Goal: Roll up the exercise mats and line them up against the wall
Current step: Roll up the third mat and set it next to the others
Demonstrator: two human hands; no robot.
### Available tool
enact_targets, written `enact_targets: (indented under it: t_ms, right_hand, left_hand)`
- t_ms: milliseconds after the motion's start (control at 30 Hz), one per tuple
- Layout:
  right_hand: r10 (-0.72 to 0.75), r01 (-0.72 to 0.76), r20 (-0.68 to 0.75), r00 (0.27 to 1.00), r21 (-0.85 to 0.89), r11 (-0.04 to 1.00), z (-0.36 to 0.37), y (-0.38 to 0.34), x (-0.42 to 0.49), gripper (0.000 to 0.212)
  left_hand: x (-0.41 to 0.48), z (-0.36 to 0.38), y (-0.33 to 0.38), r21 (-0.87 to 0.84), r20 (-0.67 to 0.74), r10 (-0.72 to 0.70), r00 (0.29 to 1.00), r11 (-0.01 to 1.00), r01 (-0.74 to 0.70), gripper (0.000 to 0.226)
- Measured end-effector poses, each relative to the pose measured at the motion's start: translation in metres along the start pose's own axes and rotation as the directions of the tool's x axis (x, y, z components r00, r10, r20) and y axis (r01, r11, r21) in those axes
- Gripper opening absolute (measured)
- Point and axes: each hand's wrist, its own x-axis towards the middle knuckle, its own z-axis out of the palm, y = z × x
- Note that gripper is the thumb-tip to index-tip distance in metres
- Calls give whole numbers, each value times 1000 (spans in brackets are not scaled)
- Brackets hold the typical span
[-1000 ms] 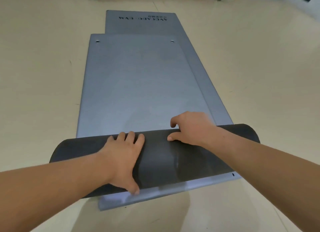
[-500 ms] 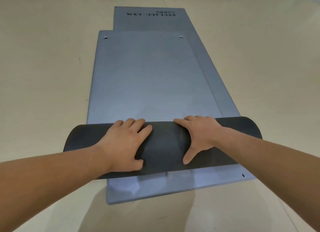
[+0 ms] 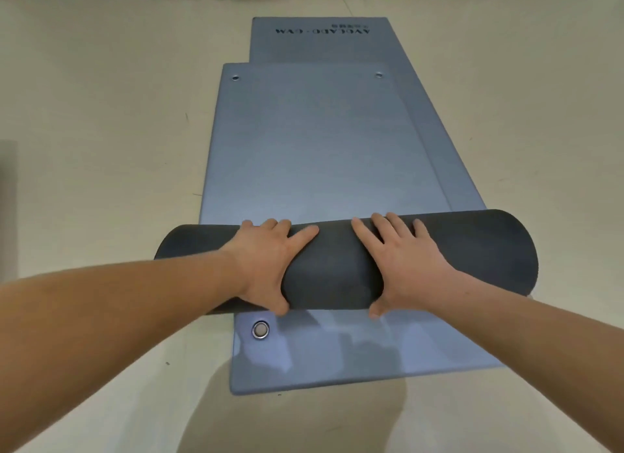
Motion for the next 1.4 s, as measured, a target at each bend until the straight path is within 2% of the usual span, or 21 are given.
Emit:
enact_targets:
  t_ms: [67, 133, 233, 300, 400, 500, 567, 633, 700, 767, 867, 933, 1033, 1133, 1233, 1333, 1400]
  right_hand:
    - [-7, 9, -69, 998, 34, 999, -1, 7, -2, 150]
    - [-53, 57, -57, 997, 69, 996, -12, 17, -6, 142]
    - [-118, 104, 93, 989, 148, 984, -35, 27, -14, 134]
    - [-137, 82, 233, 963, 231, 970, -45, 30, -19, 133]
    - [-112, 20, 346, 932, 260, 965, -55, 30, -26, 133]
    - [-41, 4, 281, 959, 130, 992, -60, 7, -30, 125]
    - [-28, 17, 242, 970, 46, 999, -54, -15, -29, 124]
    - [-13, 16, 223, 975, -9, 1000, -44, -27, -23, 135]
    - [-27, 28, 194, 981, -1, 1000, -42, -22, -14, 139]
    - [-69, 63, 156, 985, 39, 997, -45, -11, -7, 131]
    - [-89, 76, 81, 993, 151, 986, -49, -2, -1, 116]
    - [-83, 82, -2, 997, 187, 979, -48, -2, 3, 106]
    - [-78, 91, -86, 993, 161, 983, -45, -6, 7, 94]
    - [-120, 131, -87, 989, 132, 983, -46, -9, 11, 89]
    - [-141, 145, -41, 989, 142, 979, -55, -5, 18, 83]
    - [-129, 127, -1, 992, 182, 975, -64, -5, 28, 80]
    - [-101, 92, 26, 995, 227, 969, -71, -6, 36, 79]
  left_hand:
    - [3, -11, -6, -60, 10, 15, 1000, 998, -14, 125]
    - [1, -14, -4, -117, 27, 37, 999, 993, -34, 116]
    - [-7, -21, 6, -263, 95, 99, 991, 962, -71, 99]
    - [-7, -29, 8, -381, 202, 140, 969, 923, -54, 91]
    - [-4, -29, 0, -551, 365, 169, 915, 832, 66, 96]
    - [-4, -17, -16, -619, 392, 176, 903, 777, 117, 102]
    - [-3, -17, -28, -598, 374, 134, 918, 791, 128, 114]
    - [-2, -22, -41, -552, 319, 59, 946, 823, 135, 126]
    - [-2, -29, -51, -496, 237, -1, 972, 859, 122, 125]
    - [-7, -34, -49, -408, 142, -22, 990, 910, 79, 106]
    - [-17, -33, -32, -288, 52, 48, 997, 957, -31, 75]
    - [-22, -26, -23, -213, 63, 53, 997, 976, -39, 78]
    - [-25, -17, -25, -211, 44, -36, 998, 977, 45, 99]
    - [-30, -10, -29, -247, 19, -88, 996, 965, 90, 106]
    - [-36, -6, -22, -244, 6, -98, 995, 965, 97, 99]
    - [-44, -3, -7, -60, -159, -114, 981, 993, 106, 88]
    - [-49, 1, 0, 5, -179, -132, 975, 991, 135, 93]
